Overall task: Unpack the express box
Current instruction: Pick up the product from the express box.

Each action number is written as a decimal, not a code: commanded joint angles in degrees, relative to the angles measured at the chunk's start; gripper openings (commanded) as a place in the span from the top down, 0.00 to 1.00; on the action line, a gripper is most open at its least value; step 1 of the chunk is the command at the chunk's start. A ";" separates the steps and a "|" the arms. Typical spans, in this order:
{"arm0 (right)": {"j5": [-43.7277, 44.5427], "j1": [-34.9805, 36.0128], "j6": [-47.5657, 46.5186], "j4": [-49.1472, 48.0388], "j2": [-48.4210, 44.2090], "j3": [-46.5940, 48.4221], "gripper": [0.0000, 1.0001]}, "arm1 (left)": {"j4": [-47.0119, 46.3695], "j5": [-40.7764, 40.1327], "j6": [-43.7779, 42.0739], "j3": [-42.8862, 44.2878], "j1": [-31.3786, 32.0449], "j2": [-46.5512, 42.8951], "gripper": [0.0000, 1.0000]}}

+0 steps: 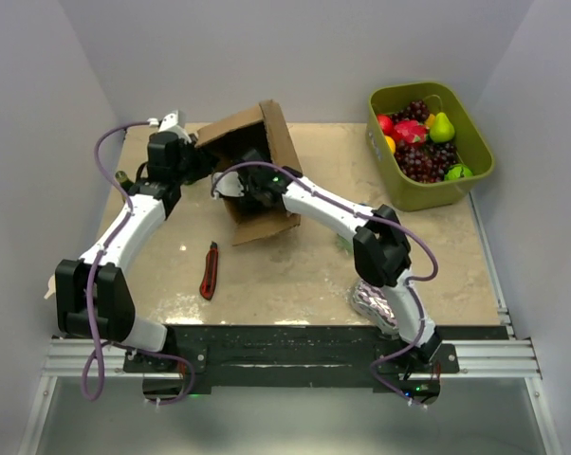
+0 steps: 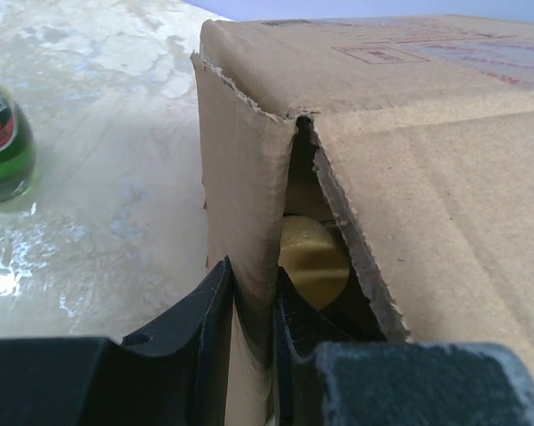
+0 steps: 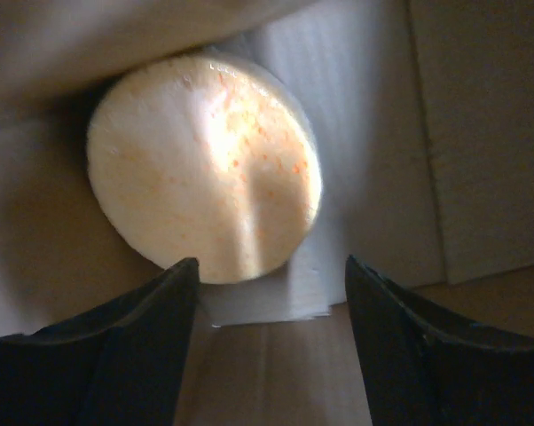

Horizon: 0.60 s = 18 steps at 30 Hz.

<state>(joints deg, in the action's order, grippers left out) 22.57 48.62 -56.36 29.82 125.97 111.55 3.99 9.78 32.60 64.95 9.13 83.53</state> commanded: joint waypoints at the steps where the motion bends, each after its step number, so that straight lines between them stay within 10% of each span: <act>1: -7.18 -2.13 5.55 15.02 -0.16 4.85 0.31 | -0.66 13.96 4.32 0.79 3.80 -4.34 1.00; 9: -16.75 -3.09 12.22 7.62 -28.04 -15.55 0.20 | 1.99 12.63 2.12 2.99 2.48 -3.02 1.00; 18: -38.09 -18.90 22.26 15.69 -29.92 -23.57 0.26 | 2.51 15.27 0.45 2.47 2.21 -4.15 1.00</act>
<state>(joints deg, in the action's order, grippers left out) -6.20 39.48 -40.62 38.02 94.43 90.78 7.33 24.32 35.29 66.96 13.67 82.78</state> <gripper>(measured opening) 0.747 0.237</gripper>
